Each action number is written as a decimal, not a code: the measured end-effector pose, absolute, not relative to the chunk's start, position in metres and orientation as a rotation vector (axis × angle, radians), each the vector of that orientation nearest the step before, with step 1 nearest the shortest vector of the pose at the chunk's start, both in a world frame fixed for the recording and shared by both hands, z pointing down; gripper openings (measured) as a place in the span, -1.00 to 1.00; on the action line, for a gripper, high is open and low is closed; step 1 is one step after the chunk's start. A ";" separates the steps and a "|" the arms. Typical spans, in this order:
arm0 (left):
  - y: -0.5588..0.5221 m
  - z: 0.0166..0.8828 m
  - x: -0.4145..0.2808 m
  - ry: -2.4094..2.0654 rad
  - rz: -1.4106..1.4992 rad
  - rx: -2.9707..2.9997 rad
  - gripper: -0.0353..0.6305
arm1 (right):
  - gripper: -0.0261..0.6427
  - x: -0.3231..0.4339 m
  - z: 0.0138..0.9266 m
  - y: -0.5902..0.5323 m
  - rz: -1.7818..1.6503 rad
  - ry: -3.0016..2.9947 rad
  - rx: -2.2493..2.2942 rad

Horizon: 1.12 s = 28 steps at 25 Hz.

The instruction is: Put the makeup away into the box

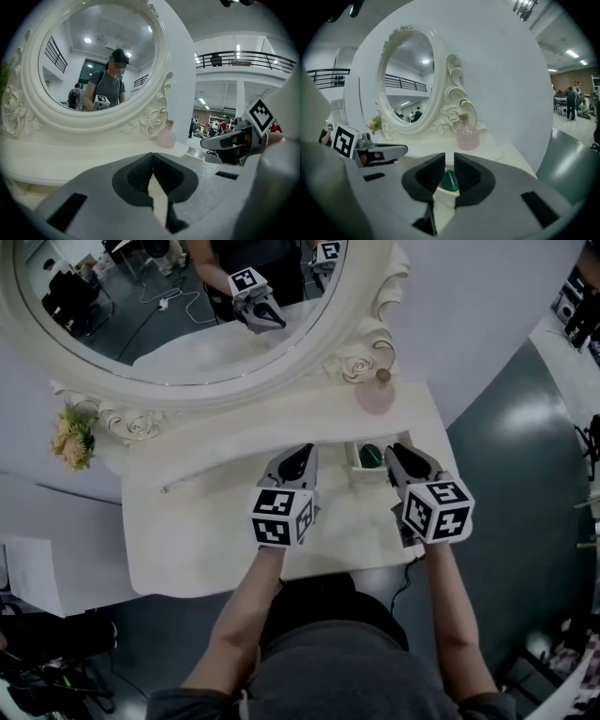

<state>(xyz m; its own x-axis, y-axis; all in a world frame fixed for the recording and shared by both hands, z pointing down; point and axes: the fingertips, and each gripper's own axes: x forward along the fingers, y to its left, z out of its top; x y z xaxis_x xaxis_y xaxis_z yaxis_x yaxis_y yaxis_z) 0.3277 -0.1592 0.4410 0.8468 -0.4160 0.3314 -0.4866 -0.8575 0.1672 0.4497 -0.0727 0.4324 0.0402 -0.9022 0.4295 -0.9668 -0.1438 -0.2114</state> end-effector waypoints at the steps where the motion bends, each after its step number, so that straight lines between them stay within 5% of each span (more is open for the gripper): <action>1: -0.158 0.439 0.328 -0.692 0.414 2.784 -0.88 | -0.74 0.450 0.429 -0.070 0.702 -1.961 2.174; 28: -0.131 0.425 0.300 -0.704 0.370 2.823 -0.88 | -0.91 0.429 0.397 -0.015 0.548 -1.971 2.344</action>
